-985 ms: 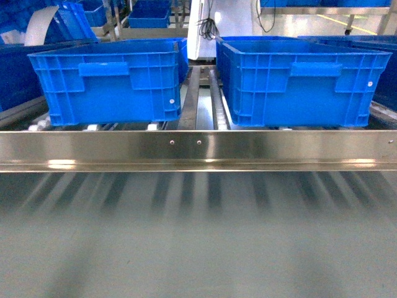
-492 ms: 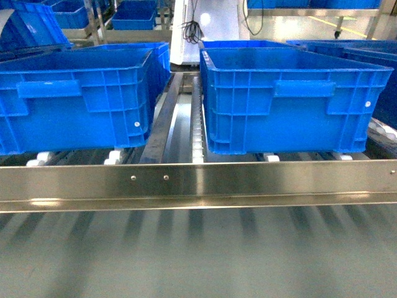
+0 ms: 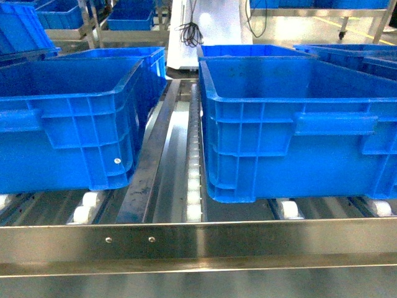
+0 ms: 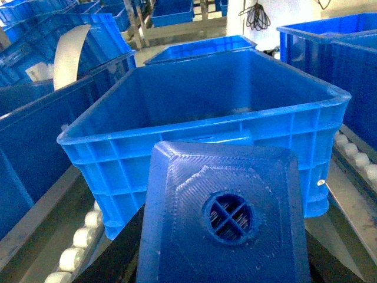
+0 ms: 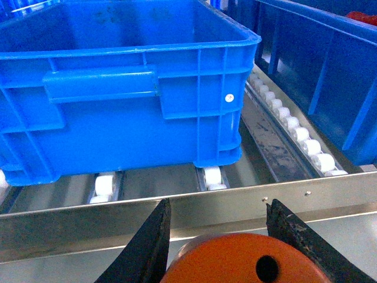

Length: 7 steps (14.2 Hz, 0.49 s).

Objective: Sort blue parts and orange caps into right shelf containers

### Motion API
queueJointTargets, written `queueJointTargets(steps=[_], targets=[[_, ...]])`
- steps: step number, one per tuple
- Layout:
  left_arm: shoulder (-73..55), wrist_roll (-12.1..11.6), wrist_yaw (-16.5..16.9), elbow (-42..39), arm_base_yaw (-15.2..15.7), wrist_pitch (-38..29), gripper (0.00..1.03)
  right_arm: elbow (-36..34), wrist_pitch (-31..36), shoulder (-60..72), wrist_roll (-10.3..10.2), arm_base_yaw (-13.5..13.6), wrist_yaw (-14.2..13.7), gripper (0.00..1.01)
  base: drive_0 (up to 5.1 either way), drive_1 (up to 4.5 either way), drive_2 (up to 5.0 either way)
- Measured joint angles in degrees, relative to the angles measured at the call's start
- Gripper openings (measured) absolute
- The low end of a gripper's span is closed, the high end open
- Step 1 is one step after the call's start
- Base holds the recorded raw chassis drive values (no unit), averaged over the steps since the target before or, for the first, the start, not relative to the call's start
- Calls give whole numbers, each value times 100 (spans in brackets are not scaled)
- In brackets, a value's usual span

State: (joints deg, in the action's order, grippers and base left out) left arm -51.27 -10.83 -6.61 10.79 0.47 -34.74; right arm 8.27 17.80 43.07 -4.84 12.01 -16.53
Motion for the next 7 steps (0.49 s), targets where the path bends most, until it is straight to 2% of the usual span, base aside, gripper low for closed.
queueJointTargets(steps=[7], targets=[[2,0,-4,0,11,2,44,0,0,-4,0,0,0,43,-12,370,-394]])
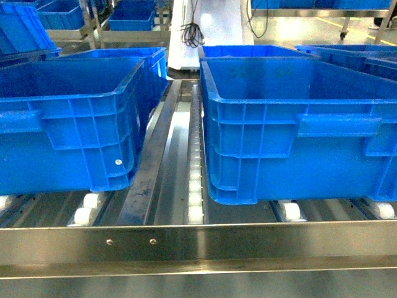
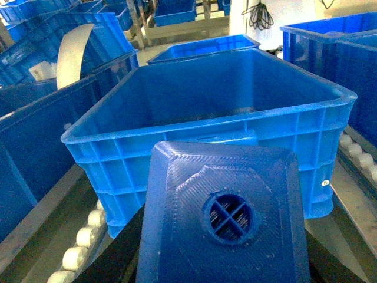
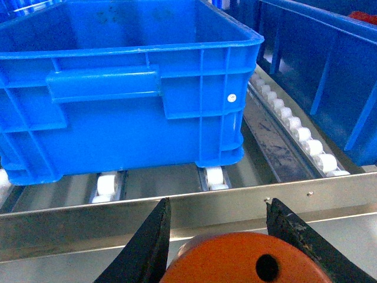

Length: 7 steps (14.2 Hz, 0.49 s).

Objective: Sort blue parts and orange caps into right shelf containers

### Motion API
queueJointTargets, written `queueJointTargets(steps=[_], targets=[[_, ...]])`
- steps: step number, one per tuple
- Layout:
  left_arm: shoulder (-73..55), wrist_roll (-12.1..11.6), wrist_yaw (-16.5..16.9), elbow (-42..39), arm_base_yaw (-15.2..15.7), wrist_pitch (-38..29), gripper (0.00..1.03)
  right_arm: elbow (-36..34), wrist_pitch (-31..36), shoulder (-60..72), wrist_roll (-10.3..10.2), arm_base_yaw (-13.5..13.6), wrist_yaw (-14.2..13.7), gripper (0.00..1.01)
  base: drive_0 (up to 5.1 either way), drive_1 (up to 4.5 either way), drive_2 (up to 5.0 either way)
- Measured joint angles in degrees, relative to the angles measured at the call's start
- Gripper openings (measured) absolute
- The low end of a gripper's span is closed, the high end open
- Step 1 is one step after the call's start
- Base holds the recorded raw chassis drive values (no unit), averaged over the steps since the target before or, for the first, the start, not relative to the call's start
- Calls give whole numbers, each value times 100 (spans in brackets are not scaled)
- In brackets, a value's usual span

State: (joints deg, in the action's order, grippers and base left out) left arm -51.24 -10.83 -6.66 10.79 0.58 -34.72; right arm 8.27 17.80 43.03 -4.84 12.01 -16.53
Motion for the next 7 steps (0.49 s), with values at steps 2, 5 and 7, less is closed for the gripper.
queueJointTargets(steps=[2,5,7], targets=[[0,0,0,0,0,0,44,0,0,0,0,0,0,43,-12,370,-394],[0,0,0,0,0,-2,44,0,0,0,0,0,0,43,-12,370,-394],[0,0,0,0,0,0,44,0,0,0,0,0,0,43,0,0,0]])
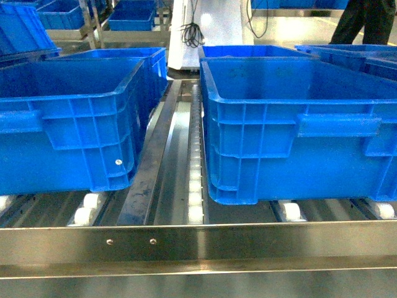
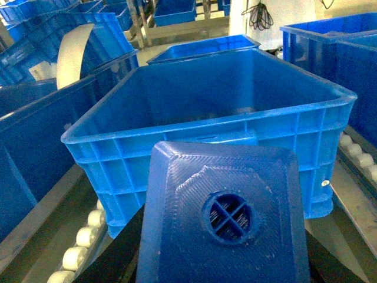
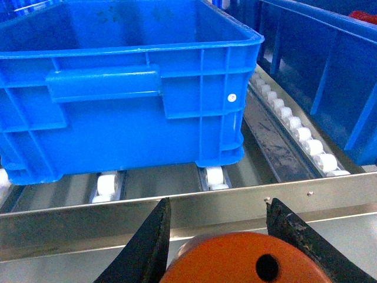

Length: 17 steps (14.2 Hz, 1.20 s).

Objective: Sort blue parts and orange caps into right shelf containers

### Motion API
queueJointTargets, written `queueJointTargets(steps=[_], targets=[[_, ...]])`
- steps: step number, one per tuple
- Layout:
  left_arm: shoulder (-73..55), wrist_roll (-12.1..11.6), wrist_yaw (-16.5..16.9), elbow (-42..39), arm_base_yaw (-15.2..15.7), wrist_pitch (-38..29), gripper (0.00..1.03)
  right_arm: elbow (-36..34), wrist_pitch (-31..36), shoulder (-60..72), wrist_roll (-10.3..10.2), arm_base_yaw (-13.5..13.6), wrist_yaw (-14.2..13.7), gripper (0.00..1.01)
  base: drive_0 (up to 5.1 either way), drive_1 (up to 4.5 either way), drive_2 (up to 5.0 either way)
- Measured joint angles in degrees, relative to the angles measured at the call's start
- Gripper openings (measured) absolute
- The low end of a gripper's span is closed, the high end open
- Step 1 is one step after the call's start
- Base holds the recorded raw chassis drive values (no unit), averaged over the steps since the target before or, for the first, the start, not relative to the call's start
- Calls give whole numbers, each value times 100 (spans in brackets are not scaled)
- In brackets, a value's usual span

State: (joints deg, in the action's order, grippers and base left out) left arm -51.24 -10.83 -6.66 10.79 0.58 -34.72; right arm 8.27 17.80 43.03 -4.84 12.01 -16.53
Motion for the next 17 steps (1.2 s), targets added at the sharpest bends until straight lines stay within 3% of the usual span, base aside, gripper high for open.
queueJointTargets(steps=[8,9,10,11,14,16,17], targets=[[0,0,2,0,0,-2,44,-20,138,9,57,-13,74,43,0,0,0],[0,2,0,0,0,-2,44,-192,962,120,382,-208,782,43,0,0,0],[0,2,2,0,-2,-2,44,-127,1150,155,625,-240,1270,43,0,0,0],[0,2,0,0,0,0,44,103,1143,337,695,-238,1421,43,0,0,0],[4,2,2,0,0,-4,44,1300,2070,1912,616,-308,1384,43,0,0,0],[4,0,0,0,0,-2,44,2752,2459,3327,570,-304,1360,43,0,0,0],[4,2,2,0,0,-2,44,3432,2323,3956,595,-299,1346,48,0,0,0]])
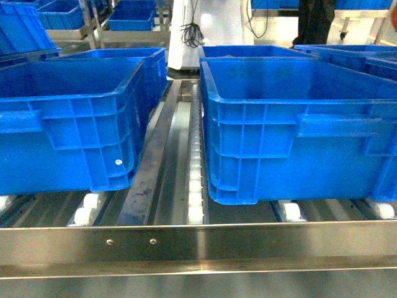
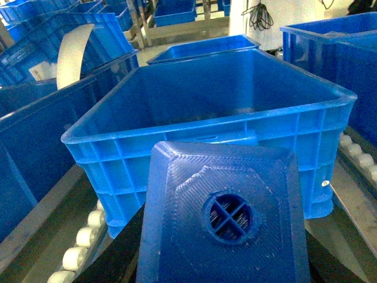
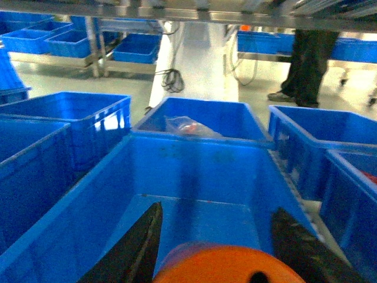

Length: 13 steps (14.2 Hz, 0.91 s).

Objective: Sort blue parts and orange caps into right shelf containers

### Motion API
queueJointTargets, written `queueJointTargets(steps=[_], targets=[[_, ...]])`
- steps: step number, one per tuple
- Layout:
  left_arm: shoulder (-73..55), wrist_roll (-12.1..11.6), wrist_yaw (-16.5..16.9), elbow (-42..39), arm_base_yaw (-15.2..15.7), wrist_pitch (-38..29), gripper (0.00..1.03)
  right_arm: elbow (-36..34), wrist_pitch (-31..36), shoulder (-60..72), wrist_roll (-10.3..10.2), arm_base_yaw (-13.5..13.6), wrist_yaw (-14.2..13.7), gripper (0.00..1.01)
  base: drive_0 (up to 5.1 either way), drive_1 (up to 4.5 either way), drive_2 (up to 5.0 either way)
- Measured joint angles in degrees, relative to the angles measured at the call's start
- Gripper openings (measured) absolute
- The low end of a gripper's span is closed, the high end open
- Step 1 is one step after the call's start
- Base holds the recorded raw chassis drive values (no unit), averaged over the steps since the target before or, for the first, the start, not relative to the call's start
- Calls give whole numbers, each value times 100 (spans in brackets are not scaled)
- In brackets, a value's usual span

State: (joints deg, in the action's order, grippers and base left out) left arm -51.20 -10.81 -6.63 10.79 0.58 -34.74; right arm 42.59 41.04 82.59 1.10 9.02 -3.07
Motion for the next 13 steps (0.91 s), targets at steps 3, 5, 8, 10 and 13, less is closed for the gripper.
queueJointTargets(steps=[3,5,8,10,13], targets=[[0,-2,0,0,0,2,44,-129,376,136,153,236,-289,89,0,0,0],[0,-2,0,0,0,2,44,-1338,293,-953,179,413,-94,97,0,0,0],[-472,546,-901,605,-92,570,44,-2350,-188,-1637,341,487,-129,98,0,0,0],[-1449,632,-640,1357,22,-153,44,-2267,-177,-1672,365,487,-136,98,0,0,0],[-3711,592,-315,3346,212,-518,44,-2267,-190,-1670,372,487,-138,98,0,0,0]])
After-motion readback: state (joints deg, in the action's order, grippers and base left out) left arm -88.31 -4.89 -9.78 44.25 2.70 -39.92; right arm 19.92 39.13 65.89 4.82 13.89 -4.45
